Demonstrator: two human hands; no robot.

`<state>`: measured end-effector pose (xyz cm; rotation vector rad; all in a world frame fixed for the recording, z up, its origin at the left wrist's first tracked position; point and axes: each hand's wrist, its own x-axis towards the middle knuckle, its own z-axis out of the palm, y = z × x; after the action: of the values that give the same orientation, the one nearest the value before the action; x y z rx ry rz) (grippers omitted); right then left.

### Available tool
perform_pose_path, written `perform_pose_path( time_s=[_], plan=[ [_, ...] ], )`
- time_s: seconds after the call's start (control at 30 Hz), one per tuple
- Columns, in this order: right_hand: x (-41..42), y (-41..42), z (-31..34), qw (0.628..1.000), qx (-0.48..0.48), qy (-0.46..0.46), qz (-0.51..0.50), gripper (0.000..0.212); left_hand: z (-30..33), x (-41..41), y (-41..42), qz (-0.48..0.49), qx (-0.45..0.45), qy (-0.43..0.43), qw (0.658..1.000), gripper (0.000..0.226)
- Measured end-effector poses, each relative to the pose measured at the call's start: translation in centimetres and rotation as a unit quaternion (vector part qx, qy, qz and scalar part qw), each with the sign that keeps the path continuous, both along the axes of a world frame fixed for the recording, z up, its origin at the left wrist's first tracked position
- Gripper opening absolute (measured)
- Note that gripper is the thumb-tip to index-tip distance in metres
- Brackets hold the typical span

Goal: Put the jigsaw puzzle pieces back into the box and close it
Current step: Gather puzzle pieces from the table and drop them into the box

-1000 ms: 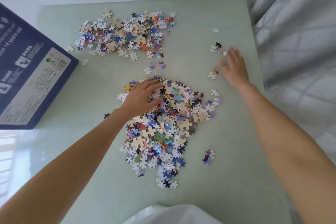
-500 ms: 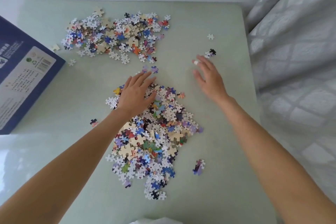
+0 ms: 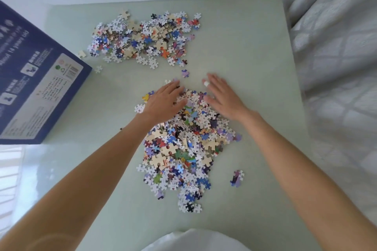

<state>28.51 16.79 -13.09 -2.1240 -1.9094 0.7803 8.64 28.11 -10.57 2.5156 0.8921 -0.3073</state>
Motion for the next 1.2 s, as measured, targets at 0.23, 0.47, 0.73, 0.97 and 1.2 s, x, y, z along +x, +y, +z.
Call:
perform_pose_path(
  time_s=[0.23,0.47,0.73,0.97,1.2],
  plan=[
    [-9.9,-8.8,1.3,0.988,-0.005,0.113,-0.104,0.071,2.0,-5.6,-5.4,0.027,-0.021,-0.002,0.999,0.062],
    [-12.4,-9.9,2.9,0.991,-0.015,0.005,-0.131,0.098,4.4,-9.8,-9.7,0.083,-0.019,-0.036,0.996,0.066],
    [-15.3,-7.5,3.3,0.984,-0.056,-0.084,-0.146,0.105,3.0,-10.3,-9.1,0.089,-0.004,0.040,0.995,0.096],
    [-16.1,-6.4,3.4,0.981,-0.030,0.022,-0.191,0.075,2.9,-10.3,-8.3,0.130,-0.035,0.004,0.991,0.074],
    [-15.8,-6.5,4.1,0.980,0.010,0.034,-0.195,0.059,3.3,-11.6,-7.9,0.170,-0.021,-0.083,0.982,0.040]
  ],
)
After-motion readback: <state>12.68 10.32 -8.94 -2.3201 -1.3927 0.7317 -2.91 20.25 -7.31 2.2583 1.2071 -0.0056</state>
